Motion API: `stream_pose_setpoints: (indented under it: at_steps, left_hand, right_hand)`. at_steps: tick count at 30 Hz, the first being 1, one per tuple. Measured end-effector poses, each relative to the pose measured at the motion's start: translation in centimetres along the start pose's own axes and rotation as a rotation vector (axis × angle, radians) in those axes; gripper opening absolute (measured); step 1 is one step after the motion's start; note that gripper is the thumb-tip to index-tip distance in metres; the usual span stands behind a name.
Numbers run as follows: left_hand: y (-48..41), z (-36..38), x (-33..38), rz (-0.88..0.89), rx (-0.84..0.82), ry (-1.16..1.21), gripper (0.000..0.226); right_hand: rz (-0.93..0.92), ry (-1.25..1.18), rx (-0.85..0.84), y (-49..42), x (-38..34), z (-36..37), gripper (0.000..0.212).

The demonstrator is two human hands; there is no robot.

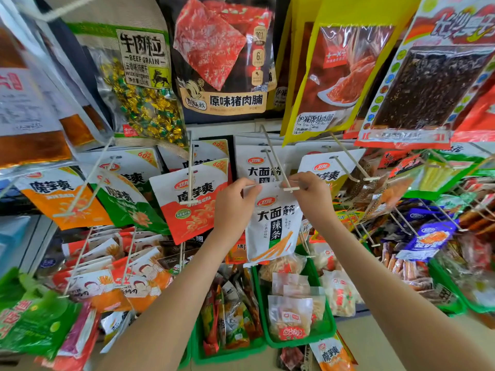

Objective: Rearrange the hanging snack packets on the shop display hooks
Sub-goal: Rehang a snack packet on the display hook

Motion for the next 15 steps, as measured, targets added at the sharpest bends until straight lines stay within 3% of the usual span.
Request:
stream_pose_setpoints:
  at_steps: [6, 11, 15]
  left_hand:
    - [-1.9, 0.3, -1.3, -0.009, 0.048, -0.09, 0.022]
    - [-4.0, 1.4, -2.1, 0.04, 0.029, -0.257, 0.022]
    - [-3.6, 2.0, -2.4, 0.036, 0.093, -0.225, 0.048]
  right_hand:
    - [0.029, -0.039, -0.002, -1.7, -1.0, 0.7, 0.005]
    - [0.002, 0.13, 0.015, -4.9, -1.1, 1.7, 0.022]
    - [-0.068, 0.179, 0.08, -6.4, -0.9, 2.3, 0.022]
Point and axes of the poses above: each hand's wrist, its own y-axis away from the middle knuckle, its own z-axis out of the palm, x = y × z, the point moved 5 cm from there along -y, towards the middle knuckle, and after that the axes turned 10 degrees about y, right-handed, at the moved point
